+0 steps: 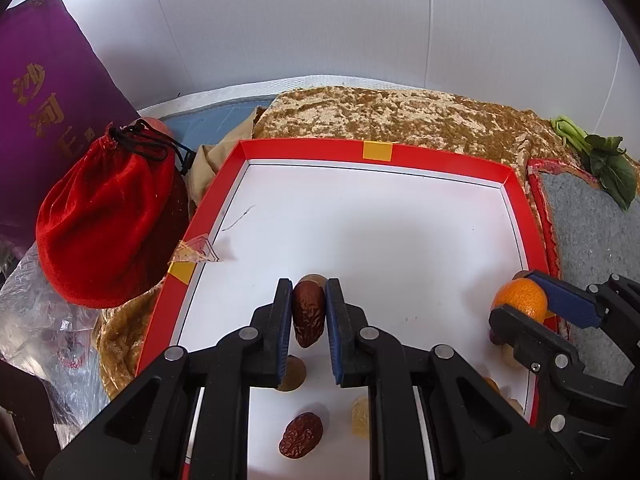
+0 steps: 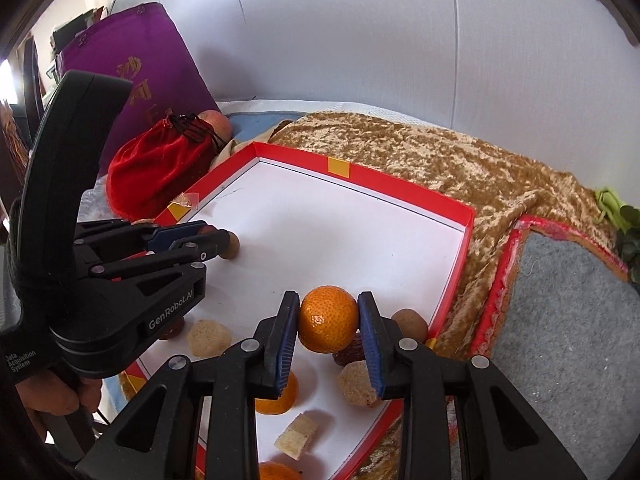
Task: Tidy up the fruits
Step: 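Carry the red date and mandarin with both tools over the white tray, then open both tools to drop the red date and mandarin into the tray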
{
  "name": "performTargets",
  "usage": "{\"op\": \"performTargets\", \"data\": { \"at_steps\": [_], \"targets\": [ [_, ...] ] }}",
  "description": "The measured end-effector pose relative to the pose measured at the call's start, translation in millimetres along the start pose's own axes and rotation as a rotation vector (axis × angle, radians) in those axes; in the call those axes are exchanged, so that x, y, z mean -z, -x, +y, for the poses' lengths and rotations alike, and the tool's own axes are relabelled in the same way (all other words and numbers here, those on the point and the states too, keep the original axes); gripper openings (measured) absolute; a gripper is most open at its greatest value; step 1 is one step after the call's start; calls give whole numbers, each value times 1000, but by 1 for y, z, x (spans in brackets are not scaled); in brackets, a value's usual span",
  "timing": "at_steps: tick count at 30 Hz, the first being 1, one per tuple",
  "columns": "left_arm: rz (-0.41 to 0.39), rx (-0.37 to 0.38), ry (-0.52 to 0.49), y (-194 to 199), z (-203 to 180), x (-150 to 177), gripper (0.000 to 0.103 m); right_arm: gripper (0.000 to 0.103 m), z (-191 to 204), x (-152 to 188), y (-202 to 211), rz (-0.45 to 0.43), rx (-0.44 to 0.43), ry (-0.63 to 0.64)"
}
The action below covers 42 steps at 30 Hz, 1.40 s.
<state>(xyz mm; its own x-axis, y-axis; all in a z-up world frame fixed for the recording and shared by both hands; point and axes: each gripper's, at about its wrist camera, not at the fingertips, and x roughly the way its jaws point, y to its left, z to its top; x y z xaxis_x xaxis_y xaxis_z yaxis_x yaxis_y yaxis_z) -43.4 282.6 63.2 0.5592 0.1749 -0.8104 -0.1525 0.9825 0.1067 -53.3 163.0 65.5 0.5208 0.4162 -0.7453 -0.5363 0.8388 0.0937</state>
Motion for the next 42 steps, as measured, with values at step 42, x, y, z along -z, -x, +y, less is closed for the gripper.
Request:
{"op": "performTargets", "data": {
  "at_steps": [42],
  "targets": [
    [35, -120, -60, -2, -2, -2, 43, 40, 15, 2, -1, -14, 129, 119]
  ]
}}
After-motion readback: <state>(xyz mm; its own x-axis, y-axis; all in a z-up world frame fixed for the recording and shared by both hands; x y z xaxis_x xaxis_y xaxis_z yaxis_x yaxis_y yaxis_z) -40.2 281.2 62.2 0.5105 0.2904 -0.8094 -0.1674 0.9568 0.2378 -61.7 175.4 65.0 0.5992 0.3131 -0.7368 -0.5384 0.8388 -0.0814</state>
